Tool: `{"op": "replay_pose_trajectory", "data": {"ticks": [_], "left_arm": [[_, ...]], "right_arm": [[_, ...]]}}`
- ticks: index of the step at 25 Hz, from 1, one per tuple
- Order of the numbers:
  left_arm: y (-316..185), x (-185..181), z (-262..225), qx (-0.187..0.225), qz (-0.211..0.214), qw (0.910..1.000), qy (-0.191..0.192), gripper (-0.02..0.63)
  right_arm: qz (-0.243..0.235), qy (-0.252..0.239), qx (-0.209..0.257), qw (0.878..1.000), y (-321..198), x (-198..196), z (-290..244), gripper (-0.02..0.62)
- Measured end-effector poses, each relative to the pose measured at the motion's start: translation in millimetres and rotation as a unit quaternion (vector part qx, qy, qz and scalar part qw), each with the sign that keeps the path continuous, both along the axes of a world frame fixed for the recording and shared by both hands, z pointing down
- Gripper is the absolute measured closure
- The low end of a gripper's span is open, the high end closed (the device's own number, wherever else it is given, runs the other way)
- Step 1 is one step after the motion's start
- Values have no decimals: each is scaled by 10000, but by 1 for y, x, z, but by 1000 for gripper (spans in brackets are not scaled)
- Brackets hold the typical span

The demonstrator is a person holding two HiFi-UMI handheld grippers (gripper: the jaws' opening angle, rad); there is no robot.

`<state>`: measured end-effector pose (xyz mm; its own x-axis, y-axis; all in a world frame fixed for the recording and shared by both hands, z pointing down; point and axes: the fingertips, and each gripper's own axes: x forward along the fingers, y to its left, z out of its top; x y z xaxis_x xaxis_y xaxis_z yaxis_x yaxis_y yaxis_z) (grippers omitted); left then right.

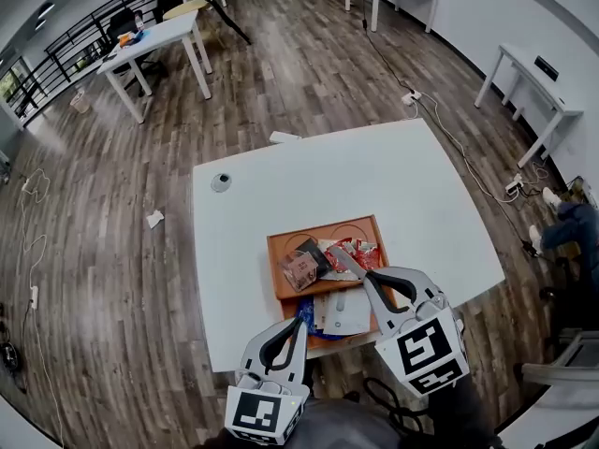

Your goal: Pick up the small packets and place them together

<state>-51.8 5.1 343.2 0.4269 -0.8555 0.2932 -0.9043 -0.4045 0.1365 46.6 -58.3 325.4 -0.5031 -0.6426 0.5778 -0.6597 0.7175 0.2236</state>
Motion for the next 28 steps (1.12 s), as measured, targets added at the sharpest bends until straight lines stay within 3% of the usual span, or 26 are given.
{"op": "replay_pose_trajectory", "data": {"ticks": [6, 11, 17, 23, 28], "left_arm": [[-28, -15, 5, -121, -9, 9999, -31, 603], [-45, -34, 15, -367, -95, 9993, -37, 603], [-57, -52, 33, -495, -252, 9985, -19, 603], [-56, -48, 37, -546, -257, 9982, 32, 603], [-53, -43, 35, -583, -296, 9979, 30, 603]], "right_arm": [[348, 559, 403, 9970, -46, -5, 5, 591], [240, 1153, 425, 9921, -59, -35, 42, 589], [-25, 946, -99, 9955, -57, -64, 73, 589], [-263, 896, -365, 9950, -45, -74, 90, 588], [-474, 745, -681, 9938, -35, -80, 102, 549]]}}
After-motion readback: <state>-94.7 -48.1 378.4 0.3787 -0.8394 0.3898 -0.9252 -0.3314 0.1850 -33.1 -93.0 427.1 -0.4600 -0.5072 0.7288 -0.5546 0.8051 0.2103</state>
